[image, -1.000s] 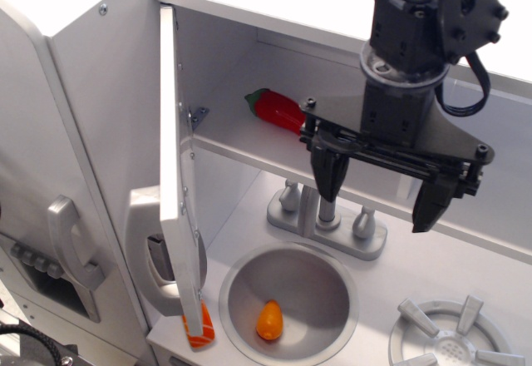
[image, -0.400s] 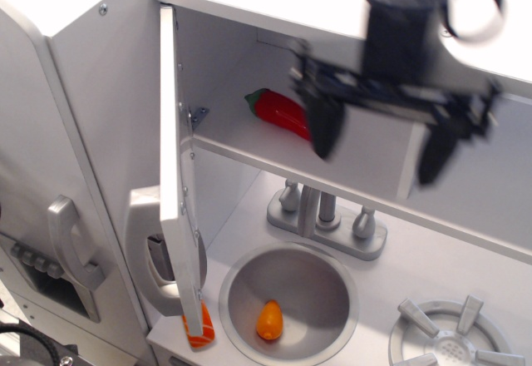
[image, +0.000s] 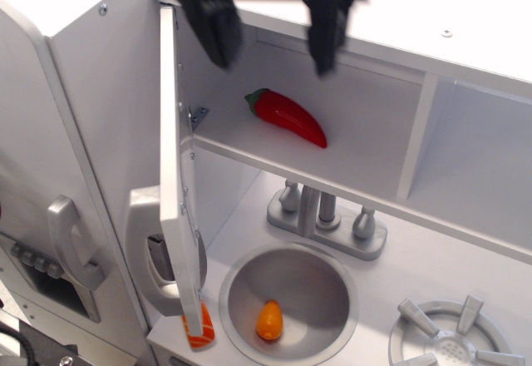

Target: Close microwave

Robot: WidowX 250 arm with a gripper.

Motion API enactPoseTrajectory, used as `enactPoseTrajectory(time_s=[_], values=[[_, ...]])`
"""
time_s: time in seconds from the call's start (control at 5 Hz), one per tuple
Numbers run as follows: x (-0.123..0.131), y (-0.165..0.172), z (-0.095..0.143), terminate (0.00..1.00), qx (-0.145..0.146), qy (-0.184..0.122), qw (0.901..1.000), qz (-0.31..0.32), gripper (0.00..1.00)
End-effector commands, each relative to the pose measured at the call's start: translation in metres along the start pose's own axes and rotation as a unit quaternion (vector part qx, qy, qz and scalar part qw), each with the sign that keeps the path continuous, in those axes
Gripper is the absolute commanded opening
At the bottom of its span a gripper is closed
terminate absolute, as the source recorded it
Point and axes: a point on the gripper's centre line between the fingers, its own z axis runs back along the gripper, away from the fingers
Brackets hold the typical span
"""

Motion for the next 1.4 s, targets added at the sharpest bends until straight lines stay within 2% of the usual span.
enactPoseTrajectory(time_s=[0.0, 0.2, 0.4, 0.8, 1.0, 1.2], values=[[0.001, 0.039, -0.008, 0.0, 0.035, -0.045, 0.9983, 0.014, 1.0], [-0.003, 0.054, -0.015, 0.0, 0.041, -0.038, 0.9983, 0.019, 1.0], [-0.009, 0.066, -0.019, 0.0, 0.052, -0.045, 0.9975, 0.014, 1.0], [-0.012, 0.076, -0.028, 0.0, 0.087, -0.038, 0.9943, 0.048, 1.0], [-0.013, 0.071, -0.042, 0.0, 0.096, -0.019, 0.9937, 0.054, 1.0], [-0.012, 0.062, -0.053, 0.0, 0.096, -0.015, 0.9931, 0.067, 1.0]])
